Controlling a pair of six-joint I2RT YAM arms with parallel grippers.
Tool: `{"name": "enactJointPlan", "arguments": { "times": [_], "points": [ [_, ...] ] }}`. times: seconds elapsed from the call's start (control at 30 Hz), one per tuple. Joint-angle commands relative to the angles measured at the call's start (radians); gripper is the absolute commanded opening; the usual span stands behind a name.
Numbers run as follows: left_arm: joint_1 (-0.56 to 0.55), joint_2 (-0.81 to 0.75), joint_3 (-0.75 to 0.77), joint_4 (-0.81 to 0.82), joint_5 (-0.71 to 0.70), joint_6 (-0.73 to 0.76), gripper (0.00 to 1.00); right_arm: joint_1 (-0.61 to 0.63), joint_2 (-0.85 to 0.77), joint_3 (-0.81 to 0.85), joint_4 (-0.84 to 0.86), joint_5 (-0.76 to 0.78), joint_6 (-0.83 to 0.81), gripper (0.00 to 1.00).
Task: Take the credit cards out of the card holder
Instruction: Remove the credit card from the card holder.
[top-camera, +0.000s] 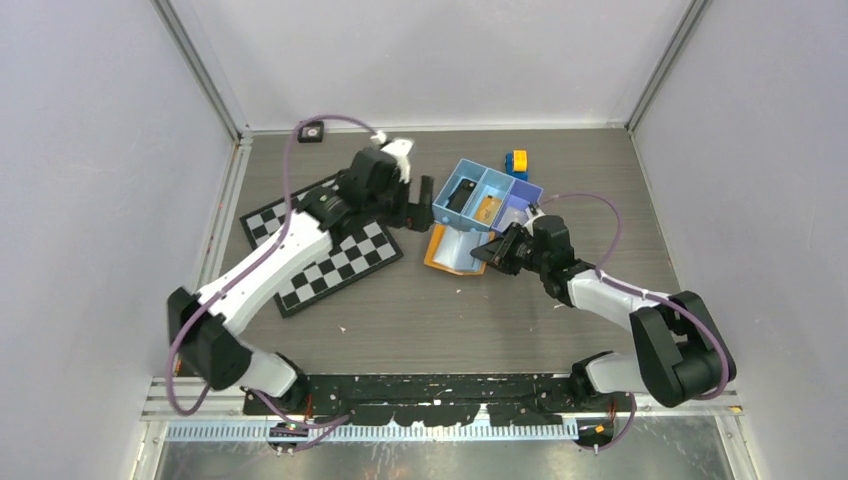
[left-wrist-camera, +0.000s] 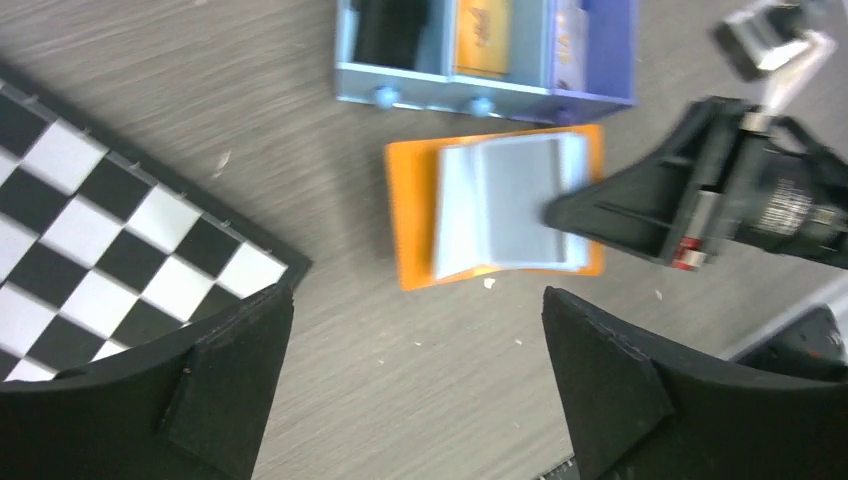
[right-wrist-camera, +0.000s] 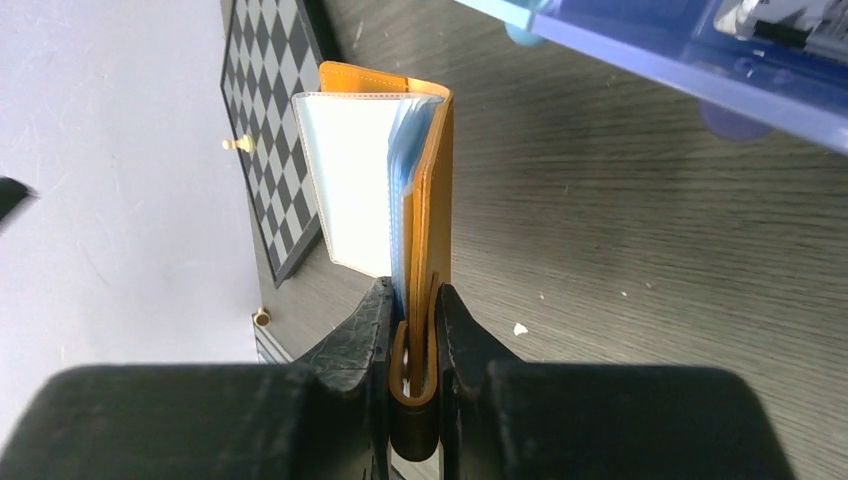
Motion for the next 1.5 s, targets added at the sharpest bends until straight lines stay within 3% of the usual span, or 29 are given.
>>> {"name": "enactJointPlan", "arguments": {
  "times": [0.0, 0.13, 0.2, 0.5, 0.87, 1.1, 1.47],
  "points": [
    [0.025, -0.159, -0.269, 0.209, -0.196, -0.085, 1.0, -0.003, -0.065, 0.049, 0.018, 0.093, 0.001, 0.01],
    [0.024, -0.285, -0.526, 0.377, -0.298, -0.265, 1.0, -0.001, -0.049, 0.129, -0.073, 0.15, -0.02, 0.01],
    [0.026, -0.332, -0.618, 0.453, -0.309, -0.279, 1.0, 0.0, -0.063, 0.125, -0.068, 0.17, -0.009, 0.01],
    [0.015, -0.445, -0.826, 0.727, 0.02, -0.295, 0.99, 0.007, -0.127, 0.083, -0.005, 0.081, 0.026, 0.0],
    [0.014, -0.413, -0.845, 0.803, 0.109, -0.308, 1.0, 0.018, -0.053, 0.04, 0.175, -0.036, 0.058, 0.01],
    [0.013, -0.363, -0.857, 0.881, 0.18, -0.329, 1.0, 0.03, -0.067, 0.039, 0.202, -0.058, 0.055, 0.01],
    [0.013, -0.298, -0.821, 0.871, 0.24, -0.334, 1.0, 0.055, -0.077, 0.038, 0.258, -0.095, 0.051, 0.01]
  ]
}}
